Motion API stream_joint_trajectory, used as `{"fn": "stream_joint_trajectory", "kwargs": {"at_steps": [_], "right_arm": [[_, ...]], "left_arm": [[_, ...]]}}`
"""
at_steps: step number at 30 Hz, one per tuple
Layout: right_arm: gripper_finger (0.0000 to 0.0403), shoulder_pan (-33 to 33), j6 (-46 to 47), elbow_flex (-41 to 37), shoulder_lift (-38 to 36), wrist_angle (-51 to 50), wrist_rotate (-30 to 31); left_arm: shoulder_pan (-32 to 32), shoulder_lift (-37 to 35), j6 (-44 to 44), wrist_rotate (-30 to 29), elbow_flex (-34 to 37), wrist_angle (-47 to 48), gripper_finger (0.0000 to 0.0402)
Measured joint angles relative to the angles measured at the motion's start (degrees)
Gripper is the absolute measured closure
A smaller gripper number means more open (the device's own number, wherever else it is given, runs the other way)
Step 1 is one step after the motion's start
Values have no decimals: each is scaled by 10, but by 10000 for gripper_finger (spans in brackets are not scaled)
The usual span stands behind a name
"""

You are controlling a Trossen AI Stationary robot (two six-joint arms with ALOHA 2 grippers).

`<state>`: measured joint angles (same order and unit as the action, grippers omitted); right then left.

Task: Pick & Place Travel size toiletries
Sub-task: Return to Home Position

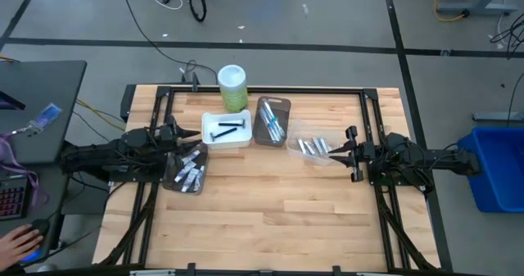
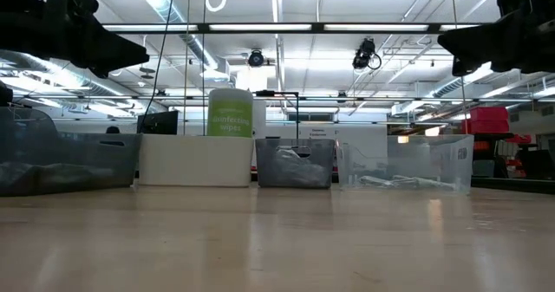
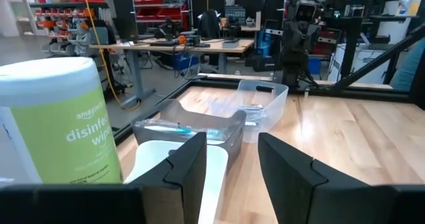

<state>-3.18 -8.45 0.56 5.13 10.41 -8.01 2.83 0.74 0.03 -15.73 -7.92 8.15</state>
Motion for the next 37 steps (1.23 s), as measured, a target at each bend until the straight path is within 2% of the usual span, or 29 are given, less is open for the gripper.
{"fn": "stream_joint_trajectory", "kwargs": {"at_steps": [12,22,37], "right_arm": [[332,0,0,0,0,1,0],[333,0,30,0,0,0,0],[332,0,30,0,0,1,0]], "left_arm": [[0,0,-6,3,1,13,255],[0,1,-25,4,63,-94,255],[0,1,-24,3,63,-94,255]]}}
